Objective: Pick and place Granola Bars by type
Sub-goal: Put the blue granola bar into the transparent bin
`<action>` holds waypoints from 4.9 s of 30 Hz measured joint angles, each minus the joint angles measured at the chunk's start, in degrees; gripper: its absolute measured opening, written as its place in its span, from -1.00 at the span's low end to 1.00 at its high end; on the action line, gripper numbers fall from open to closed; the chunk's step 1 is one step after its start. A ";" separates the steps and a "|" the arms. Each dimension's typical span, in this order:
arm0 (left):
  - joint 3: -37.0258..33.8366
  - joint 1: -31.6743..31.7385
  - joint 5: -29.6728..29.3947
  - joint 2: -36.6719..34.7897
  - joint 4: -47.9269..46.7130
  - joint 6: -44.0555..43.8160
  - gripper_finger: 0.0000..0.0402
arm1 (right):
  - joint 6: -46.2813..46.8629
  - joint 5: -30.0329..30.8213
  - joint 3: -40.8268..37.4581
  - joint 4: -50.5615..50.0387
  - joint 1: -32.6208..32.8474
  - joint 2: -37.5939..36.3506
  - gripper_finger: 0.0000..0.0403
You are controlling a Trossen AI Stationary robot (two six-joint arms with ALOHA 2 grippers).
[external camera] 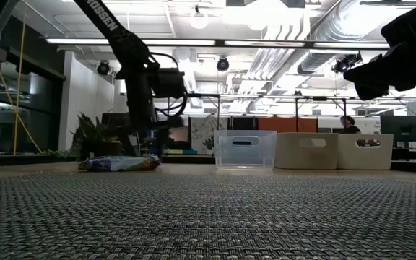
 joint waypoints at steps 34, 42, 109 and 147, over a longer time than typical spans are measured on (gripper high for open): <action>-0.09 -0.46 2.29 0.20 1.17 0.45 -0.56 | 0.00 -0.02 0.00 0.00 0.00 0.00 -1.00; -0.09 -0.44 3.35 -0.02 1.99 2.21 -0.64 | -0.01 0.00 0.00 0.00 -0.02 -0.01 -1.00; 18.43 0.37 15.76 -0.43 34.66 3.03 -0.67 | 0.00 -0.01 -0.02 0.00 -0.01 0.04 -1.00; 69.59 -2.62 8.21 33.97 -19.16 24.47 -0.41 | -0.01 -0.01 0.00 0.00 -0.01 0.01 -1.00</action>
